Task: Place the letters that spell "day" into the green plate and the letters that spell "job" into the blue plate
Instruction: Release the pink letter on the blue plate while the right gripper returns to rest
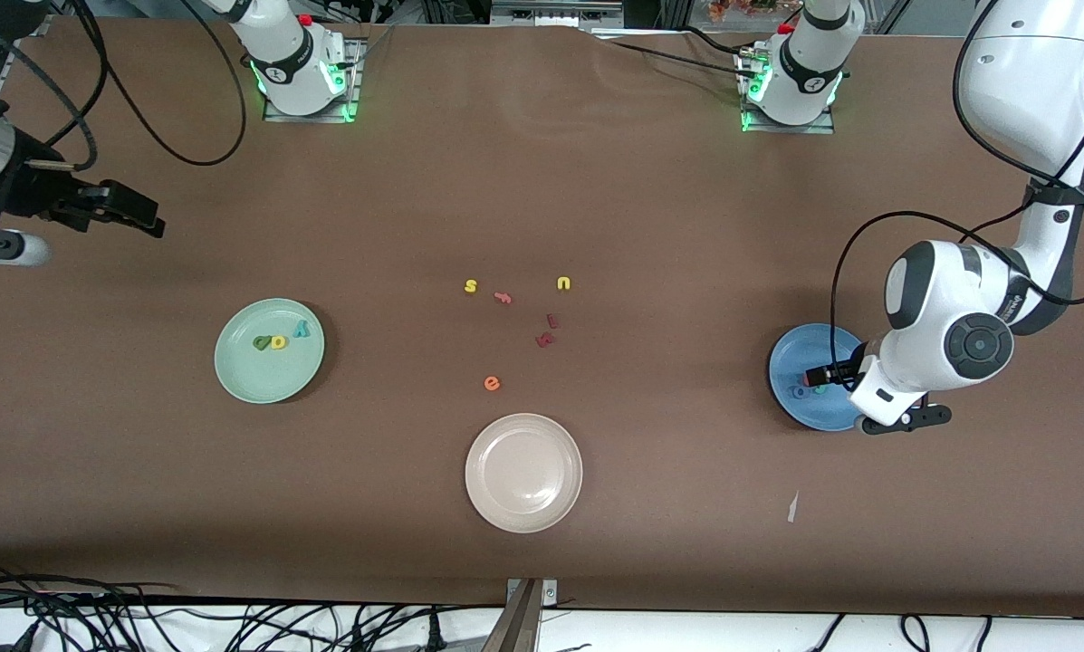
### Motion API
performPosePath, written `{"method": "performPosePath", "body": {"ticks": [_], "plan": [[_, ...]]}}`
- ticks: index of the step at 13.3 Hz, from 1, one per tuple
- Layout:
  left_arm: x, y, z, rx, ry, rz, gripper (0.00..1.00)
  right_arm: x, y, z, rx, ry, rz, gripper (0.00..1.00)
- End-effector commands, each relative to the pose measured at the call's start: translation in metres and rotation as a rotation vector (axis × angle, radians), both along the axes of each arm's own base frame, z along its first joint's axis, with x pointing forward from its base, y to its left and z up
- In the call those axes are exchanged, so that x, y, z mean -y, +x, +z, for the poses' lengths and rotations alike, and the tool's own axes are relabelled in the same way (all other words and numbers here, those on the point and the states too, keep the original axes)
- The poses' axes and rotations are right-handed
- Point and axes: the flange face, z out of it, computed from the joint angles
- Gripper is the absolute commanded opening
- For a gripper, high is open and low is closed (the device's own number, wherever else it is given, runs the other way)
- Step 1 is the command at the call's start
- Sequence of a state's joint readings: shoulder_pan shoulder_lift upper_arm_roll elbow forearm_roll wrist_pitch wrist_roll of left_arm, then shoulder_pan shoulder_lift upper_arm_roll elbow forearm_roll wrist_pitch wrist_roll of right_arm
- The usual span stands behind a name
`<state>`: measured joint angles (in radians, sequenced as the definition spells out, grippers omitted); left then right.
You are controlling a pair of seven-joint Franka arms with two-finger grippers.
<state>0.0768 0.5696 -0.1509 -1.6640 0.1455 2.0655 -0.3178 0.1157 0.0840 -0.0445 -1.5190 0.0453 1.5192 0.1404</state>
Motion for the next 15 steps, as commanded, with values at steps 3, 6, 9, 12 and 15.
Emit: {"method": "performPosePath", "body": {"ticks": [3, 6, 9, 12, 15], "plan": [[0.001, 0.011, 0.018, 0.027, 0.003, -0.029, 1.00, 0.000, 0.002, 0.003, 0.008, -0.006, 0.020, 1.00], [-0.001, 0.022, 0.027, 0.056, -0.001, -0.032, 1.00, 0.006, 0.004, 0.005, 0.018, -0.006, 0.026, 1.00], [-0.001, 0.026, 0.032, 0.069, -0.003, -0.029, 1.00, 0.001, 0.003, 0.006, 0.021, -0.008, 0.020, 1.00], [0.006, 0.029, 0.042, 0.088, -0.004, -0.036, 1.00, -0.001, 0.004, 0.006, 0.024, -0.033, 0.030, 1.00], [0.032, 0.030, 0.050, 0.102, -0.027, -0.070, 1.00, -0.002, 0.005, 0.009, 0.039, -0.029, 0.037, 1.00]]}}
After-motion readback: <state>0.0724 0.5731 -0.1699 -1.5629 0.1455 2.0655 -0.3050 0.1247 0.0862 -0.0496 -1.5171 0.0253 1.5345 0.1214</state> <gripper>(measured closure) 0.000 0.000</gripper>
